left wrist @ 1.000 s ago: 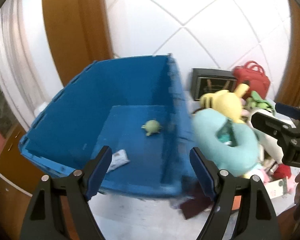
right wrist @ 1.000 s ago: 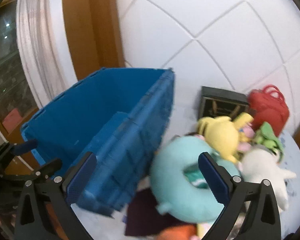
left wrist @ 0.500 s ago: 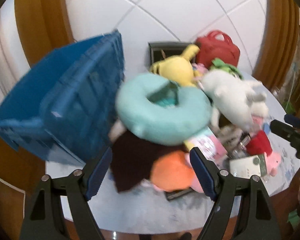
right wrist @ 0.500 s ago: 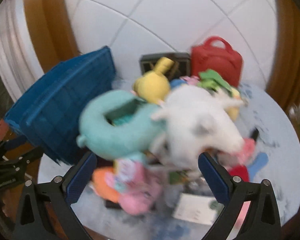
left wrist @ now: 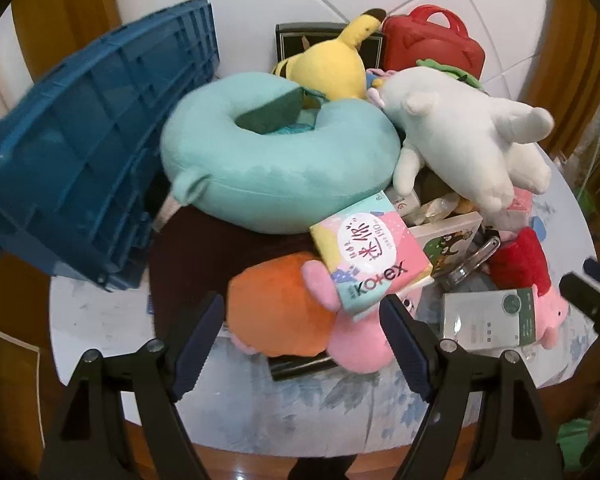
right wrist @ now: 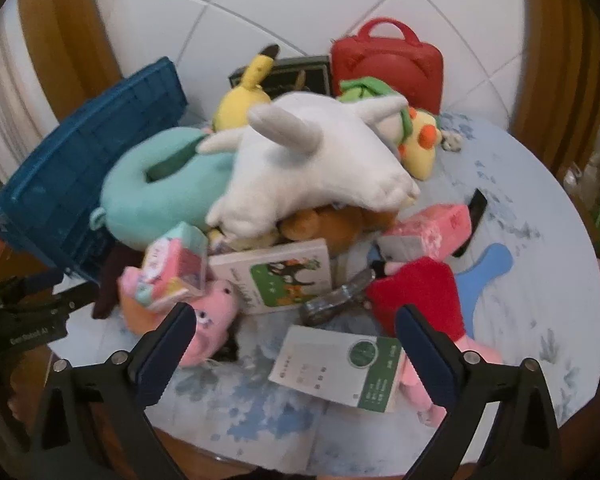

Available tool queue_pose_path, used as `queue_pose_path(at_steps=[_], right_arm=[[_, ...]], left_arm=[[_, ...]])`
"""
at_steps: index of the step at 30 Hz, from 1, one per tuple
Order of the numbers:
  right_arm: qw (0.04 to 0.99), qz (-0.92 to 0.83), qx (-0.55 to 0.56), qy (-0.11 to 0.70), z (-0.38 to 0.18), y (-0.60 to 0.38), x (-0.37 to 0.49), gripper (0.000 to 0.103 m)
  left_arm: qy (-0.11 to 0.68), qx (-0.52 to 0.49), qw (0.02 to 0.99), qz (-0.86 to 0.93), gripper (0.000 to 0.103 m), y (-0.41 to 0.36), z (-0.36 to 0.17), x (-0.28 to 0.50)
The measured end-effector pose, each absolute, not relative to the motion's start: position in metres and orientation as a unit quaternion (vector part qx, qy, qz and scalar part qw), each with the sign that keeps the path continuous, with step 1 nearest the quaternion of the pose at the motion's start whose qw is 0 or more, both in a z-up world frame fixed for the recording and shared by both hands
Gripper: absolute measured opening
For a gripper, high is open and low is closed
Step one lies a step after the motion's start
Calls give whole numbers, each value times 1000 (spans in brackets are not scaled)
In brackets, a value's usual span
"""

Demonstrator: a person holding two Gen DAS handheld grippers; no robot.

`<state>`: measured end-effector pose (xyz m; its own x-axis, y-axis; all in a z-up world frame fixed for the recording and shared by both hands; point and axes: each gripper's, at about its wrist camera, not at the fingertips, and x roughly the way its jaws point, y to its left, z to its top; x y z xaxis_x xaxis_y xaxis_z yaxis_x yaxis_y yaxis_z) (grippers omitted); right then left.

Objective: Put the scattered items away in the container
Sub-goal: 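Move both grippers back toward the pile of toys, then grasp the pink tissue pack with the left gripper while the right gripper approaches the metal clip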

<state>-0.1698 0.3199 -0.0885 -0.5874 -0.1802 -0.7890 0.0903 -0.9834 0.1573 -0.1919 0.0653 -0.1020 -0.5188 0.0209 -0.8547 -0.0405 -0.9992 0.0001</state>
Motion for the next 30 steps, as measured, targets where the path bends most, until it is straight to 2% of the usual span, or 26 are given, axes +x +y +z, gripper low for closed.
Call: queue_pose_path(at_steps=[1,7,13,16,19,23,24,26,30], right_arm=[[75,-888,451,-51,-93,322,-171,89],[77,-873,476,-70,-121,343,-177,89],[118,-865,484,-54,-132,351,-201,89],[136,-863,485,-47,-137,354,-212,90],[145,-858,491,-45,-147,362,-221,98],[156,-850,500,-47,-157,371,-226,98],[160,-849,502,-47,-159,373,-226,98],[169,-846,504,-46,-161,376,-226,98],[176,-842,509,-46,-167,379,-228,94]], left_arm=[[5,-492,17,870,80,68,-106,-197],[-26,-515,4,857,80,87,-125,-220],[-40,-522,-31,851,81,113,-144,-240],[-33,-521,-43,852,98,122,-153,-245],[-41,-512,-44,857,99,126,-159,-245],[-71,-519,-36,851,99,130,-169,-244],[-66,-518,-35,852,97,134,-170,-244],[-70,-513,-10,855,64,139,-173,-241],[-61,-506,-8,860,59,142,-167,-232]])
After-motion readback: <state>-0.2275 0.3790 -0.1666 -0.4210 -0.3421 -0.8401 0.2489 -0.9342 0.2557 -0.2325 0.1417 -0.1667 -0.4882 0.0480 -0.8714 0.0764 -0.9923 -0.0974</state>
